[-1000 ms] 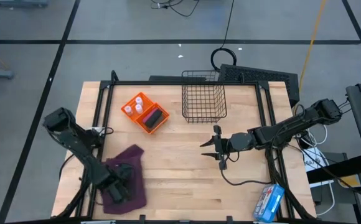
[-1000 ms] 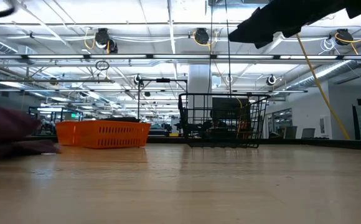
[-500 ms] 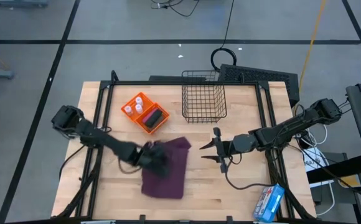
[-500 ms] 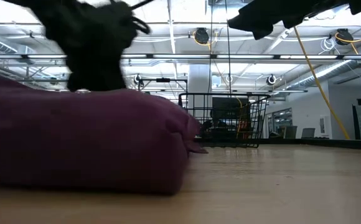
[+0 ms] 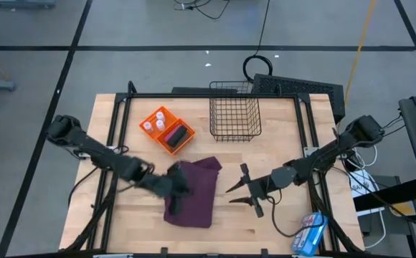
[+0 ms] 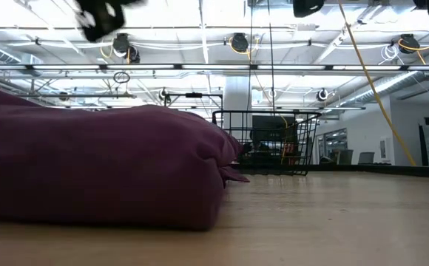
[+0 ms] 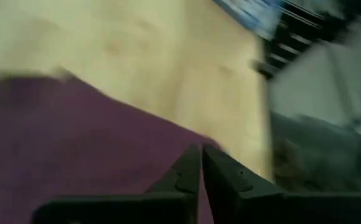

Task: Pick & Place Medicine items
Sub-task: Put the purple patient gown into the black mesh basket

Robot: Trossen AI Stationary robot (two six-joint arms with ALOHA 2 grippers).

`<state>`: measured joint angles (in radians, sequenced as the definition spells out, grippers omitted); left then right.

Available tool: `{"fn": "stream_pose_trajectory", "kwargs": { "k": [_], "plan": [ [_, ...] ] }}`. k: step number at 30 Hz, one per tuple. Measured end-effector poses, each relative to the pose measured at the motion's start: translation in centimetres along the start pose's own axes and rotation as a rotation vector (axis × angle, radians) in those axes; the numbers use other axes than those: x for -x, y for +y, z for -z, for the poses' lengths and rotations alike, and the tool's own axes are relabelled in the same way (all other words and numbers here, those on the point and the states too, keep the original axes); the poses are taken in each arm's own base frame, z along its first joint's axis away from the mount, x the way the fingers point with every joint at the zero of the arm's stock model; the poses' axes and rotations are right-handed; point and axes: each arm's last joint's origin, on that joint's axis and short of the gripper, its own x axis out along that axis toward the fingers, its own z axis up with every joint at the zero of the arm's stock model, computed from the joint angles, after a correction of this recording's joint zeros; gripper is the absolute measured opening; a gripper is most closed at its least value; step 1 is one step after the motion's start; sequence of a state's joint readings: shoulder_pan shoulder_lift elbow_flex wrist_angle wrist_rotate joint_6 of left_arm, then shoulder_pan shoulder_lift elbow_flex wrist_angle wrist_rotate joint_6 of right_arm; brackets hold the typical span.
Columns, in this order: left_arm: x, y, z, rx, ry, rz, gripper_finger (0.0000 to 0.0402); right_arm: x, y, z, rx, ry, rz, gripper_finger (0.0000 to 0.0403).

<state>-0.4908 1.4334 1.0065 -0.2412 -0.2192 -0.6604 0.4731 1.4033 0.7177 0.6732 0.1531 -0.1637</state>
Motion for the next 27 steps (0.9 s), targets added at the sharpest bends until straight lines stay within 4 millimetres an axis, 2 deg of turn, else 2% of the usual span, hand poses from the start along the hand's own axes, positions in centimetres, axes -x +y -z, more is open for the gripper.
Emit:
{"fn": "stream_pose_trajectory", "kwargs": {
  "k": [3, 7, 11, 14, 18, 20, 24, 27],
  "plan": [
    [0.2, -2.3, 1.6, 0.038, 0.039, 0.084, 0.0050, -0.2, 0.1, 0.5, 0.061, 0.026, 0.005, 0.0141],
    [0.4, -5.6, 1.9, 0.000, 0.054, 0.100, 0.0110, -0.2, 0.0, 0.8, 0.072, 0.063, 0.056, 0.0141],
    [0.0, -10.1, 1.2, -0.187, 0.017, 0.105, 0.0169, -0.2, -0.3, 0.9, 0.072, 0.081, 0.080, 0.0141],
    [-1.0, -12.2, 1.8, -0.358, 0.094, -0.043, 0.0197, -0.2, -0.3, 0.9, 0.060, 0.073, 0.082, 0.0141],
    [-2.9, -11.7, 4.2, -0.557, 0.316, -0.380, 0.0202, -0.2, -0.3, 0.8, 0.069, 0.072, 0.082, 0.0141],
    [-4.4, -11.0, 5.7, -0.595, 0.403, -0.480, 0.0199, -0.2, -0.4, 0.8, 0.070, 0.072, 0.083, 0.0141],
    [-7.7, -10.2, 8.6, -0.664, 0.531, -0.516, 0.0196, -0.2, -0.5, 0.9, 0.069, 0.073, 0.087, 0.0141],
    [-9.1, -10.1, 9.9, -0.676, 0.551, -0.521, 0.0203, -0.2, -0.5, 0.9, 0.068, 0.073, 0.087, 0.0141]
  ]
}}
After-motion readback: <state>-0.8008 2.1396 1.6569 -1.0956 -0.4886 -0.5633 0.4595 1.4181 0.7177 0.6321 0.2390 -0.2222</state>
